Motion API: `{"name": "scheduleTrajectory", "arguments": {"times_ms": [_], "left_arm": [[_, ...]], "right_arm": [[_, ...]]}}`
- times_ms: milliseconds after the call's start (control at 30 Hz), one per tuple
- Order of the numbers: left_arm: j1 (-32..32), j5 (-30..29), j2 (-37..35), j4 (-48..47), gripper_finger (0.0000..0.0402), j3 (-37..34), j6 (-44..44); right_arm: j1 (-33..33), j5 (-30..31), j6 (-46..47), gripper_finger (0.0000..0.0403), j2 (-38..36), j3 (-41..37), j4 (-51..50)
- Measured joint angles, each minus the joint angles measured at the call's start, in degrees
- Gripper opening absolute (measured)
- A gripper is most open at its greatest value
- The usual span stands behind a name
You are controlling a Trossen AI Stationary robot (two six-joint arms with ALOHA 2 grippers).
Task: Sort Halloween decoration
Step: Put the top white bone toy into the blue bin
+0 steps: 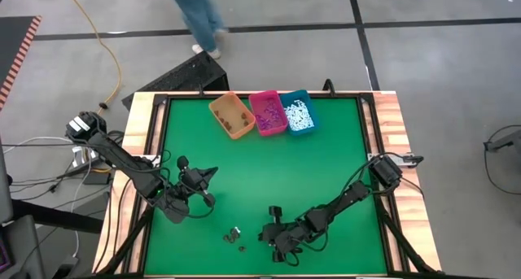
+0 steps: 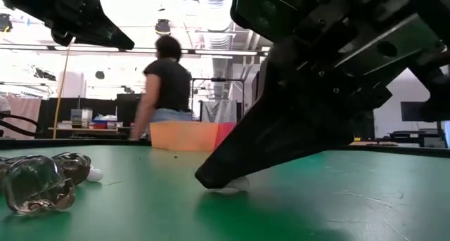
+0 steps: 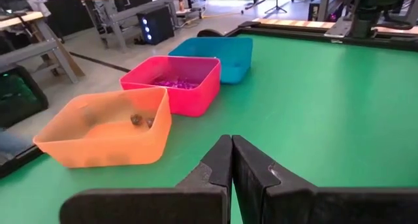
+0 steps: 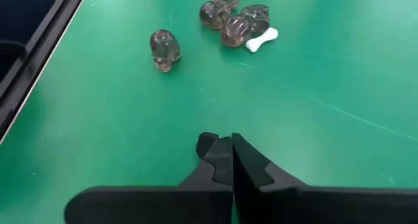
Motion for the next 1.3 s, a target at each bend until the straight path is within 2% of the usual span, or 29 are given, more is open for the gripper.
{"name": "scheduleTrajectory", "arguments": {"times_ms": [300, 467, 800, 1000, 1133, 1300], "left_arm": [[0.0, 0.0, 0.0, -0.2, 0.0000, 0.0, -0.1], [0.0, 0.0, 0.0, -0.5, 0.0000, 0.0, -0.1], [0.0, -0.3, 0.0, -0.6, 0.0000, 0.0, 0.1], [0.0, -0.4, 0.0, -1.0, 0.0000, 0.0, 0.1], [0.0, -0.5, 0.0, -1.5, 0.0000, 0.0, 0.0], [0.0, -0.2, 0.0, -2.0, 0.0000, 0.0, -0.1]], "right_arm": [[0.1, 3.0, 0.3, 0.0020, -0.4, -0.1, 0.8], [-0.3, 5.7, -2.3, 0.0016, -3.1, -0.2, -0.1], [-5.2, 10.7, -7.4, 0.0016, -11.1, -0.3, -11.8], [-10.2, 12.5, -11.5, 0.0016, -16.2, -1.3, -19.5], [-15.3, 12.6, -13.7, 0.0016, -22.1, -6.8, -19.7], [-24.0, 12.6, -16.0, 0.0016, -33.9, -15.9, -18.8]]}}
